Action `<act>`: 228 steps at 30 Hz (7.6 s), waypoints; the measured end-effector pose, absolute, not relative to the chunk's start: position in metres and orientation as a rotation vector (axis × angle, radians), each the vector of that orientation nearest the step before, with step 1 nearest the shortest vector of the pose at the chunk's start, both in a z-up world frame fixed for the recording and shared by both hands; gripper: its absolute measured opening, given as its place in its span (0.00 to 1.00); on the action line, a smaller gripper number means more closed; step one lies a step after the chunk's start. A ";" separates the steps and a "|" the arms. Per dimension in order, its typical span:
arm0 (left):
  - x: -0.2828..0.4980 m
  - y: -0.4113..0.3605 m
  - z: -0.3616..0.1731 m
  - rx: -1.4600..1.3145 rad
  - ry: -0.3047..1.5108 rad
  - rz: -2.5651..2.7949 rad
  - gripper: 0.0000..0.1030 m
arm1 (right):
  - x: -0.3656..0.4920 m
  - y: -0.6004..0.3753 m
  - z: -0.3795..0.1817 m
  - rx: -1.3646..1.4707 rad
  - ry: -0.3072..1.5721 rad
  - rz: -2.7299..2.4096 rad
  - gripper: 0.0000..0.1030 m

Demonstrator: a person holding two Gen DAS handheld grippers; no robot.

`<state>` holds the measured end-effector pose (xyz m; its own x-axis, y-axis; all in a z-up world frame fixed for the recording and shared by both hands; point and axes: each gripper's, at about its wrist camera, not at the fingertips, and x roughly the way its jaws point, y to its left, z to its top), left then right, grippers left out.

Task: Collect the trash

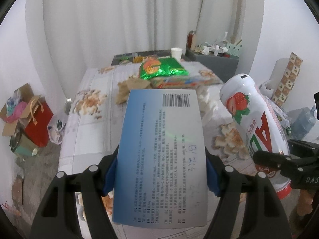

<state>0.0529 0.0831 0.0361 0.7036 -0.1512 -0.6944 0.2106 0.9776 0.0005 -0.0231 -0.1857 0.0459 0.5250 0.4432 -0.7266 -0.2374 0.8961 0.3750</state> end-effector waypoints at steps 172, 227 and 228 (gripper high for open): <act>0.204 0.127 -0.053 -0.539 1.079 -0.524 0.60 | 0.131 -0.271 -0.073 0.778 1.315 0.596 0.00; 0.185 0.114 -0.068 -0.635 1.102 -0.654 0.33 | 0.468 -0.150 -0.106 0.805 1.481 0.642 0.84; 0.184 0.114 -0.069 -0.634 1.102 -0.655 0.33 | 0.471 -0.145 -0.106 0.797 1.479 0.651 0.84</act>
